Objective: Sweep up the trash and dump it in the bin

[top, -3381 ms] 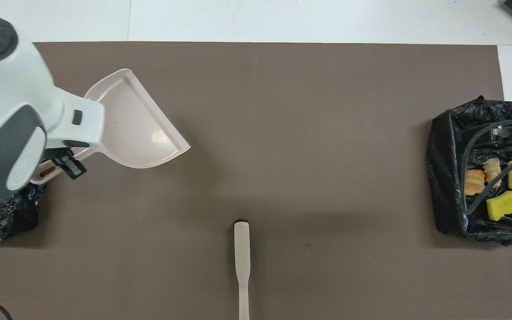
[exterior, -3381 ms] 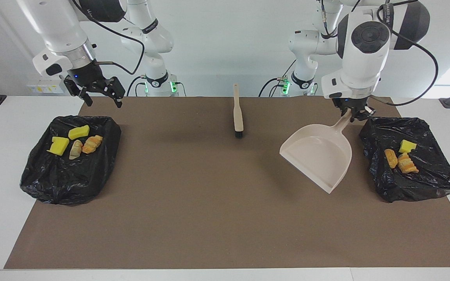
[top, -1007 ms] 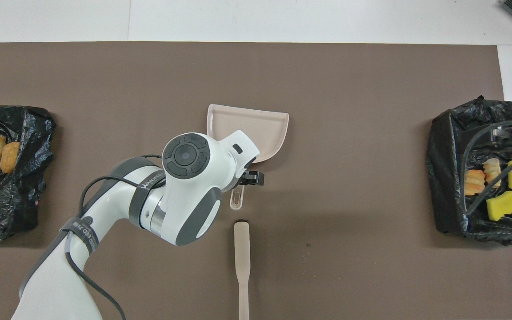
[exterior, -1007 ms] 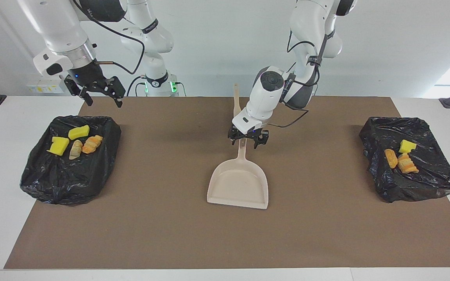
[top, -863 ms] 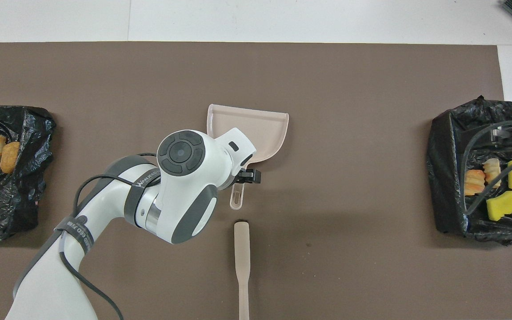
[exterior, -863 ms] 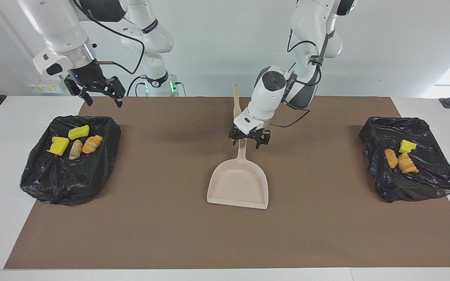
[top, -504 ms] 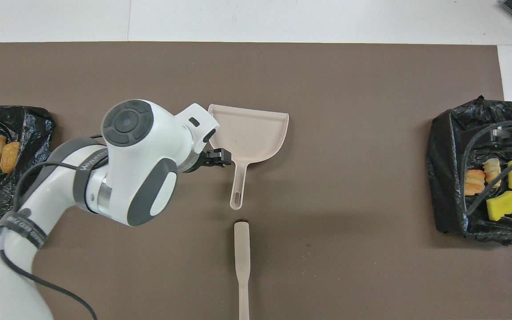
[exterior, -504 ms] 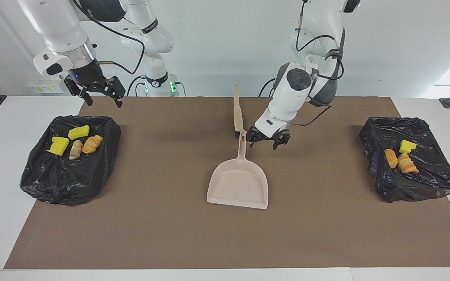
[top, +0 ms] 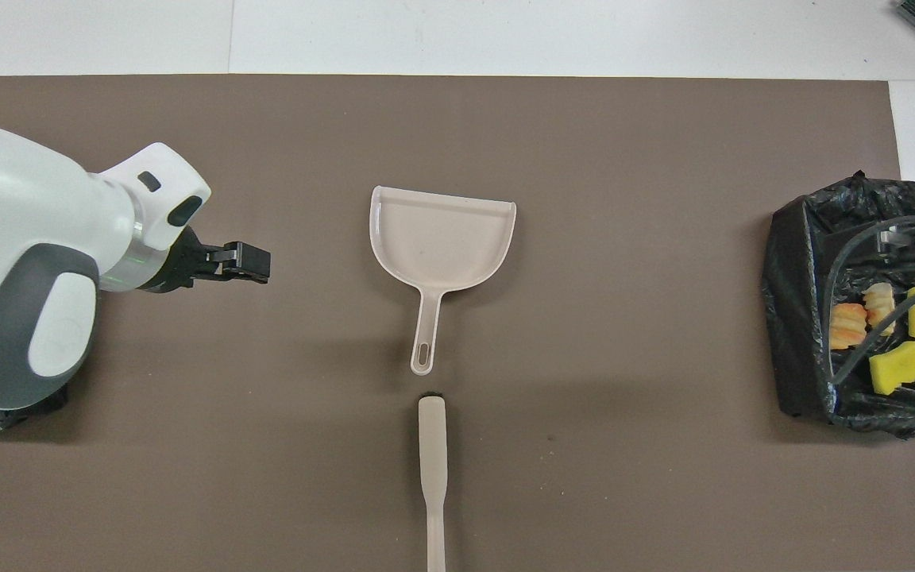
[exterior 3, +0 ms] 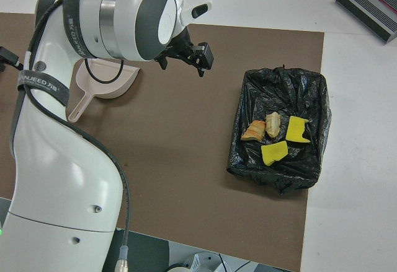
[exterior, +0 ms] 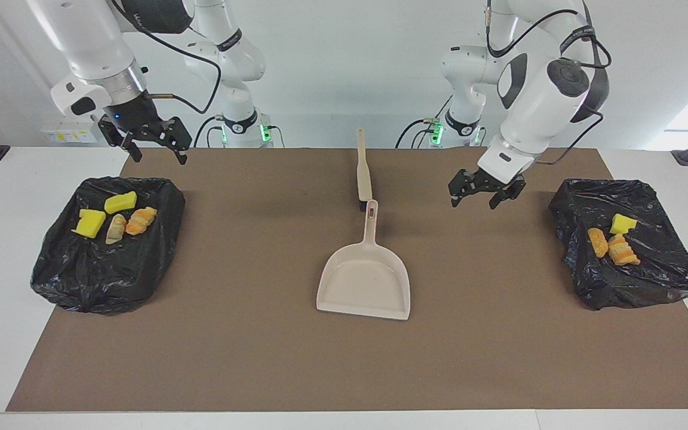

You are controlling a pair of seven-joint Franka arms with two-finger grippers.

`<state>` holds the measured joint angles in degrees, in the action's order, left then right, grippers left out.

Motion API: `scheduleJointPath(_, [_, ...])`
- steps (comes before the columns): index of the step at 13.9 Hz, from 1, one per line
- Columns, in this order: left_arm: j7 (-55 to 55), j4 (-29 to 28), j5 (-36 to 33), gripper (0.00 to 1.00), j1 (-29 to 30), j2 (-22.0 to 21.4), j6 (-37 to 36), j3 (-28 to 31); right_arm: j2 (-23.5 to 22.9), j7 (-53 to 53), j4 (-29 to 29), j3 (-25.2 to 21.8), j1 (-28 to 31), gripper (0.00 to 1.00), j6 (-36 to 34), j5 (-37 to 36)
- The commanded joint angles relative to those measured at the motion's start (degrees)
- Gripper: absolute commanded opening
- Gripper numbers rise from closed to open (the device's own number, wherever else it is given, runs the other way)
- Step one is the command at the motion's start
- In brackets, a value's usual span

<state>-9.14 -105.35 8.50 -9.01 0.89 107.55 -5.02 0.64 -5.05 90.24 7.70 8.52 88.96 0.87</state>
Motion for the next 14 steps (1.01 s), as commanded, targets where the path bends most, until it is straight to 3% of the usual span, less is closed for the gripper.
scheduleJointPath(1, [2.4,-0.9,-1.4,1.00,3.1,-3.1,-2.6,-0.4,1.0,0.8,1.2,0.3,0.6,1.00,-0.1,0.7])
scheduleJointPath(4, [5.8,0.4,-3.5,1.00,5.8,-5.0,-5.4,-0.3,1.0,0.9,1.2,0.3,0.6,1.00,-0.1,0.7])
scheduleJointPath(12, [6.4,15.9,-5.6,1.00,10.5,-5.0,-22.0,-0.3,1.0,0.8,1.2,0.3,0.6,1.00,-0.1,0.7])
scheduleJointPath(14, [6.4,16.8,-6.4,1.00,10.4,-5.0,-24.1,-0.2,1.0,0.8,1.2,0.3,0.6,1.00,-0.1,0.7])
